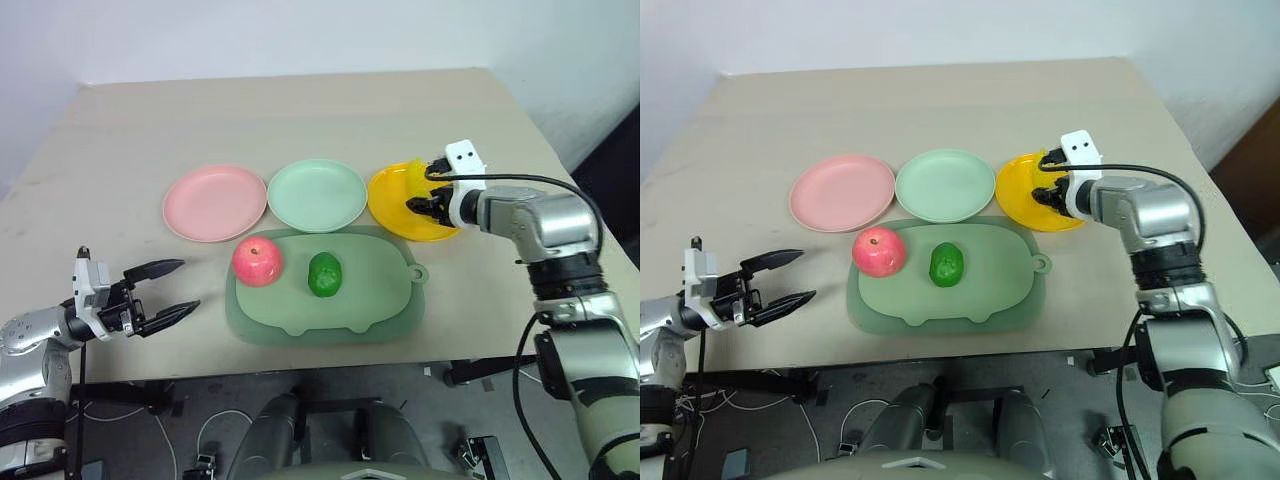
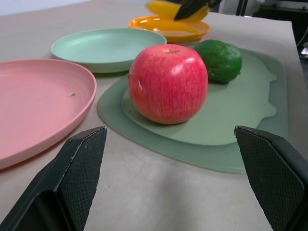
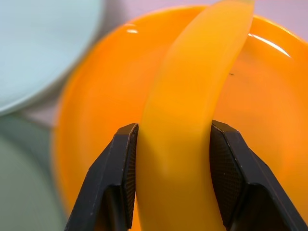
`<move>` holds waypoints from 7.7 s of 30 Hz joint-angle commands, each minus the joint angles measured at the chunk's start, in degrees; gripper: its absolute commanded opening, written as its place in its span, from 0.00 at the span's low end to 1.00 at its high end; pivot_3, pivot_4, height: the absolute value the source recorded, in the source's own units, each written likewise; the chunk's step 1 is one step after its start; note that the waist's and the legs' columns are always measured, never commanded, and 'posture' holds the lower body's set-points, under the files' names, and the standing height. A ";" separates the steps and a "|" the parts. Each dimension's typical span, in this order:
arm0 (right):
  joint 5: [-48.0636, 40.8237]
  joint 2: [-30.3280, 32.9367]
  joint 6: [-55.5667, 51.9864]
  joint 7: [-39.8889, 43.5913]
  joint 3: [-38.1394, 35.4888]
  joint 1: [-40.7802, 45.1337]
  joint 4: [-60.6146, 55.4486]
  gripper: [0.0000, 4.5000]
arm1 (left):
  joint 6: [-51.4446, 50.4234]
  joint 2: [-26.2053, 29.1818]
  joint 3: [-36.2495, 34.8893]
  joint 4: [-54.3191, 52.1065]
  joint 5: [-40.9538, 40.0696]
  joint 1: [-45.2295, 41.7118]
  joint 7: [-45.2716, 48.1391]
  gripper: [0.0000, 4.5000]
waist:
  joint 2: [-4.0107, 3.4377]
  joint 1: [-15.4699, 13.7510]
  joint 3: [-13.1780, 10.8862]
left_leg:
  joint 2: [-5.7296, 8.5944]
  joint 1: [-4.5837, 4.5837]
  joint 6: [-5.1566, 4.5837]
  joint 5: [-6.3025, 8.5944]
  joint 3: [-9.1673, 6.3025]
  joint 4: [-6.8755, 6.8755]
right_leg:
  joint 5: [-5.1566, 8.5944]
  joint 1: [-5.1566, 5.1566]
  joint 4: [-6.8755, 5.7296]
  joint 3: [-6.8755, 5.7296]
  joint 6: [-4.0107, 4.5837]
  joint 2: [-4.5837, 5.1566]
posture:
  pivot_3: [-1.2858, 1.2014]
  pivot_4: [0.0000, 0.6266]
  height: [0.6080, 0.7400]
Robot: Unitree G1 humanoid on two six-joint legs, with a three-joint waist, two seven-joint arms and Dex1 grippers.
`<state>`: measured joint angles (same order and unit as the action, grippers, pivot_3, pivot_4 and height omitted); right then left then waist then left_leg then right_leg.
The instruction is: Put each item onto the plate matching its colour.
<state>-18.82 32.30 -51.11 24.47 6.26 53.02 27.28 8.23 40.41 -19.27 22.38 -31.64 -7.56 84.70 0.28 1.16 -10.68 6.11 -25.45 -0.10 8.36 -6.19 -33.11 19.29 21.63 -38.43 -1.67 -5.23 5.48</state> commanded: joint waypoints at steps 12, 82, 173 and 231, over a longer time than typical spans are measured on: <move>7.38 -1.29 7.56 6.58 -1.57 6.21 10.31 0.74 | 0.74 1.09 -0.71 -0.59 -0.01 -0.27 -0.03 1.00 | -0.01 0.06 0.00 | -0.01 0.03 0.10 -0.07 0.00 -0.06 | 0.01 0.27 -0.42 0.03 0.01 -0.02 | 0.52 0.24 0.98; -31.14 -24.56 -41.39 -30.28 -2.54 -13.75 -42.26 0.81 | 0.65 0.02 1.16 0.24 1.30 -0.86 1.35 1.00 | 0.01 0.11 0.02 | -0.03 -0.05 0.12 -0.12 0.02 -0.03 | 0.05 0.68 -0.75 0.27 0.17 -0.04 | 0.52 0.24 0.98; 9.90 -29.19 15.87 3.32 -5.99 18.56 33.09 0.87 | -1.59 -1.45 2.64 -1.02 -0.34 -5.61 0.82 1.00 | -0.03 1.53 0.00 | -0.06 0.05 0.33 -0.25 0.00 0.05 | 0.02 0.70 -0.92 0.27 0.18 -0.16 | 0.52 0.24 0.98; -14.89 7.57 14.63 39.02 -6.00 -34.35 -54.71 0.99 | -39.72 12.28 27.98 -8.30 13.85 -39.23 0.03 1.00 | 0.20 -0.02 -0.14 | -0.08 -0.43 0.23 -0.27 -0.05 -0.07 | 0.02 0.66 -0.72 0.15 0.13 -0.13 | 0.52 0.24 0.98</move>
<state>-34.15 39.34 -39.35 62.74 0.24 18.73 -25.47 -30.82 52.06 8.93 15.17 -17.97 -45.20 83.90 0.48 1.14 -10.82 6.03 -25.89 0.13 8.08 -6.25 -33.21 19.31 22.28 -39.15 -1.53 -5.10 5.35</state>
